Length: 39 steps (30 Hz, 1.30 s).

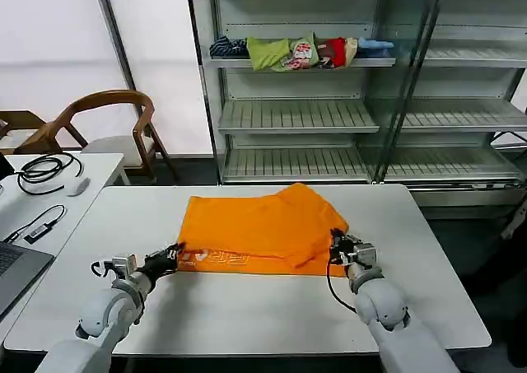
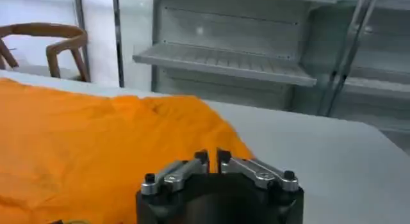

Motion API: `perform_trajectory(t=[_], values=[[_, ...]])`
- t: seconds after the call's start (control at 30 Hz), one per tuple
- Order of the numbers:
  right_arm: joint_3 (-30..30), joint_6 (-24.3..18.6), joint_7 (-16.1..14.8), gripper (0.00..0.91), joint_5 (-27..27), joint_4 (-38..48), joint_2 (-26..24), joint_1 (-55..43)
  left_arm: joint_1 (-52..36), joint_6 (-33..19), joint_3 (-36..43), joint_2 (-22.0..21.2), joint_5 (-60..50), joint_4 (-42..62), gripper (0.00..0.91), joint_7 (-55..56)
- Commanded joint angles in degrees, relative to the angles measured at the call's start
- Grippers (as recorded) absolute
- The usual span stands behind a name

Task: Fold and organize the clothes.

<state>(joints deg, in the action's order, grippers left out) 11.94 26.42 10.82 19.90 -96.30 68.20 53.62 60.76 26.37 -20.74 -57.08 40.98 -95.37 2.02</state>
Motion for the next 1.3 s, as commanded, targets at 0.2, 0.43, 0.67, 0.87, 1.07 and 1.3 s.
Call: perform_trajectory(t=[0.2,0.43,0.67,0.87,1.07,1.3], values=[[1.06,-0.9,0.21,0.907,-0.73,0.59,-0.34,-0.96,0.57,-1.29,-2.25,1.19,0.1,-1.37,0.907,-0.42],[4.52,-0.07,0.54,0.907,1.86,-8.85,-3.65,8.07,6.4,-1.34,-5.21,3.58,0.3,-9.49,0.907,-0.67],[7.51,1.2,1.2,0.907,4.02,-14.27,-4.78,15.73,11.12,1.34,-2.69,2.59,-3.81,-12.53,0.907,1.21],[9.38,1.14,0.39,0.907,3.86,-14.8,-5.23,20.88,10.08,1.49,-1.49,1.78,-4.94,-10.11,0.907,2.32],[10.39,1.07,-0.09,0.907,4.04,-15.54,-5.36,22.95,8.62,1.37,-1.34,1.56,-4.68,-8.73,0.907,2.8],[9.59,0.95,-0.18,0.907,3.98,-13.89,-4.8,21.94,8.44,1.65,-1.22,1.48,-4.92,-8.76,0.907,3.15]])
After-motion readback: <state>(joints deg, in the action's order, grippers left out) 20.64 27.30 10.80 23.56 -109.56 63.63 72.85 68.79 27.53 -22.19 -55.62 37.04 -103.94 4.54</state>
